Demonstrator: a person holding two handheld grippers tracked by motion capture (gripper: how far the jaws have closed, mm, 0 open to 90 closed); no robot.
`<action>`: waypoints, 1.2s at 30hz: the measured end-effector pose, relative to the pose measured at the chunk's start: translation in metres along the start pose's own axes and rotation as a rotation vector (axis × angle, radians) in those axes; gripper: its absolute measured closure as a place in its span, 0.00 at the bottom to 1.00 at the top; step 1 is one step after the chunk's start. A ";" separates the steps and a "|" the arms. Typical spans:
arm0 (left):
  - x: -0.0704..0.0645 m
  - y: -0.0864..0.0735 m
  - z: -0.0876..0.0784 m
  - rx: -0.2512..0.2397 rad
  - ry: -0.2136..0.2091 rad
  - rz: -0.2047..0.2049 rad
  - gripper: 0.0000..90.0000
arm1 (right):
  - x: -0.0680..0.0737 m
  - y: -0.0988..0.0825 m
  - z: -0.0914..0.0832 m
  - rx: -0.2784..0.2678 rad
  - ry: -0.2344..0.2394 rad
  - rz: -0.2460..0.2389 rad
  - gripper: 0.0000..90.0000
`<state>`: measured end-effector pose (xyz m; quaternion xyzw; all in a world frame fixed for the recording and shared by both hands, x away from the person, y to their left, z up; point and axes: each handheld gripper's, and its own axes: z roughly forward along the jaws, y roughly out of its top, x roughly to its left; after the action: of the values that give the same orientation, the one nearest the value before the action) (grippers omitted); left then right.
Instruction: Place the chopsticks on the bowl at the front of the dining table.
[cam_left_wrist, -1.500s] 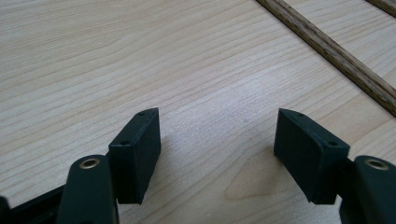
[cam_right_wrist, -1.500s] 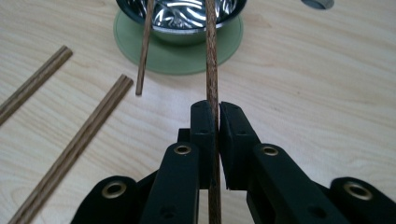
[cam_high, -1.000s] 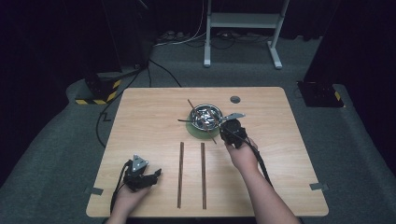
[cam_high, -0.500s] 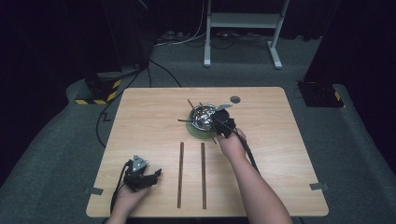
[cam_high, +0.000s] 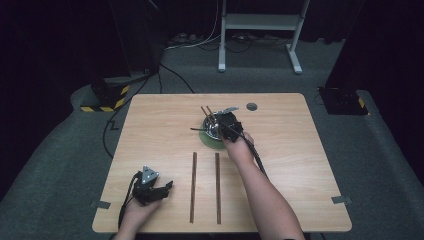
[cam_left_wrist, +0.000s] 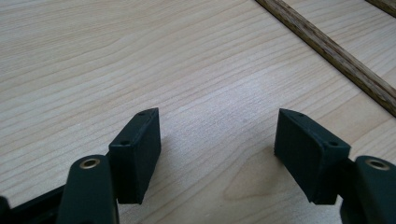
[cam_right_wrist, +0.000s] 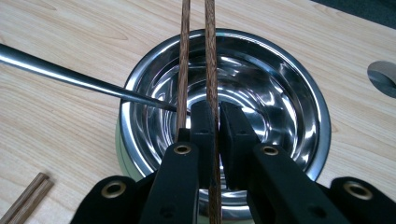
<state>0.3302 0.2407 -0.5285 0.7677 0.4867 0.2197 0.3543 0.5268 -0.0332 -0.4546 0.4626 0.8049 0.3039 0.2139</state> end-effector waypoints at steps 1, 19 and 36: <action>0.000 0.000 0.000 0.000 0.000 -0.003 0.35 | 0.000 0.000 0.001 0.002 0.003 0.000 0.93; 0.000 0.000 0.000 0.001 0.000 -0.001 0.35 | 0.002 0.005 0.010 0.008 0.014 0.007 0.93; 0.000 0.000 0.000 0.002 0.000 -0.002 0.35 | 0.002 0.006 0.005 -0.021 0.017 0.017 0.88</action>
<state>0.3302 0.2404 -0.5283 0.7675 0.4879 0.2189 0.3536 0.5331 -0.0278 -0.4543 0.4643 0.7997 0.3180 0.2092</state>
